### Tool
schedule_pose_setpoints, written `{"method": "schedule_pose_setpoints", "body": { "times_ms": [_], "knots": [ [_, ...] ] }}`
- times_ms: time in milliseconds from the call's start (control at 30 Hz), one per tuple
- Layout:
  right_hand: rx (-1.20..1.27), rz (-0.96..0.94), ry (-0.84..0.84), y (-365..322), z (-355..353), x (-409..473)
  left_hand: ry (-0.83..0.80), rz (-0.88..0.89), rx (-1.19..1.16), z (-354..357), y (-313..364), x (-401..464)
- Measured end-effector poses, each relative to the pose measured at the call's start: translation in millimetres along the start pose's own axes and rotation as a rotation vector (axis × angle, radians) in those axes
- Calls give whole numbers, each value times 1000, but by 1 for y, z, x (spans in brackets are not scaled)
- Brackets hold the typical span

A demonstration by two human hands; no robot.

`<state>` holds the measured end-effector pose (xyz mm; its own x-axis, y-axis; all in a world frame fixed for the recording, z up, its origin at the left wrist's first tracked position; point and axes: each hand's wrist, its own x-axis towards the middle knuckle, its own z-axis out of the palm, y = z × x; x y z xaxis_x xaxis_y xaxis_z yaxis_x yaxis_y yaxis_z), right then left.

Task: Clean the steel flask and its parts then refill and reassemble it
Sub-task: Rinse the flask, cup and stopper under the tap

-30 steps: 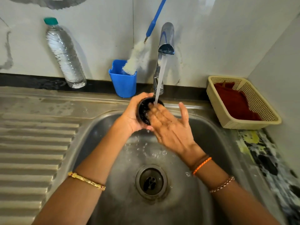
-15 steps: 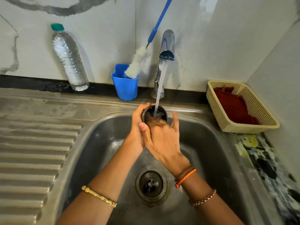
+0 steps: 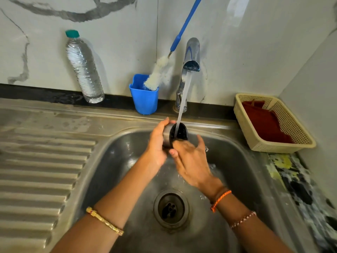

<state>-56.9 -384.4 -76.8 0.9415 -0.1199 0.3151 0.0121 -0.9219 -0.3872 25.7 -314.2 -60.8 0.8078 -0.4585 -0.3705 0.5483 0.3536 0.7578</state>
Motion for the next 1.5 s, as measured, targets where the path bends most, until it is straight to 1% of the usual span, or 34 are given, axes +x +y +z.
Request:
{"method": "schedule_pose_setpoints", "body": {
  "times_ms": [33,67,100,133,167,200,233,267,333,367,400,433,467,533,567,600,633,700,800,867,933,967,1000,1100,1133,1167,1233,1267,1300,1367,1400,1433,1467,1500],
  "knots": [
    [73,16,89,5,8,2,15,-9,4,3,-3,-3],
    [166,81,198,-1,10,2,1,24,-8,6,-9,-8],
    [313,211,323,-9,10,3,-25,93,-9,8,-16,-13],
    [524,376,437,-19,7,6,-60,222,71,7,-24,-19],
    [755,597,486,-26,4,9,-101,370,179,5,-32,-21],
    [997,836,482,-28,0,13,-135,524,313,2,-36,-21],
    [1198,1009,455,-27,-5,17,-169,667,438,-3,-39,-17],
    [1337,1100,409,-21,-10,22,-186,825,570,-6,-38,-12],
    [1501,1132,327,-15,-21,33,-226,1128,778,-11,-31,-6],
    [1535,1122,294,-16,-25,39,-248,1209,845,-13,-25,-1],
    [1552,1110,270,-17,-26,43,-270,1203,859,-11,-17,0],
    [1545,1097,252,-18,-27,48,-266,1138,805,-8,-10,-1],
    [1527,1085,234,-20,-28,51,-221,980,663,-3,-5,-6],
    [1460,1065,226,-20,-28,51,-92,535,381,8,-1,-15],
    [1433,1041,218,-19,-28,49,-43,329,315,12,1,-18],
    [1429,1013,202,-17,-28,48,-19,171,305,14,4,-20],
    [1435,985,179,-14,-28,46,-23,58,317,14,7,-22],
    [1432,906,123,-9,-27,46,-50,-34,356,12,15,-27],
    [1320,793,49,-3,-24,52,-22,-19,431,1,27,-25],
    [1177,788,27,-3,-26,59,29,-4,393,-6,35,-23],
    [964,772,39,-2,-24,63,77,18,355,-8,36,-24],
    [828,714,40,-5,-25,62,104,53,365,-8,35,-26],
    [663,611,26,-11,-22,59,130,103,390,-7,34,-27],
    [55,198,-66,-38,-3,30,159,234,483,-7,36,-33],
    [-69,124,-82,-44,1,19,145,267,534,-9,35,-35],
    [-127,132,-119,-45,4,14,123,304,610,-10,34,-38],
    [-43,230,-143,-32,2,19,89,380,807,-10,28,-41],
    [113,284,-176,-25,-8,30,76,425,872,-9,26,-42],
    [308,329,-256,-17,-22,42,53,467,892,-8,25,-43],
    [613,342,-402,-3,-40,60,-4,542,854,-6,28,-44],
    [630,349,-411,-4,-45,63,-18,560,834,-5,29,-44],
    [568,371,-371,-7,-43,64,-24,563,821,-4,31,-42],
    [384,400,-297,-13,-37,63,-19,563,811,-5,32,-39],
    [132,421,-187,-23,-29,59,-5,566,804,-4,32,-36]
  ]
}}
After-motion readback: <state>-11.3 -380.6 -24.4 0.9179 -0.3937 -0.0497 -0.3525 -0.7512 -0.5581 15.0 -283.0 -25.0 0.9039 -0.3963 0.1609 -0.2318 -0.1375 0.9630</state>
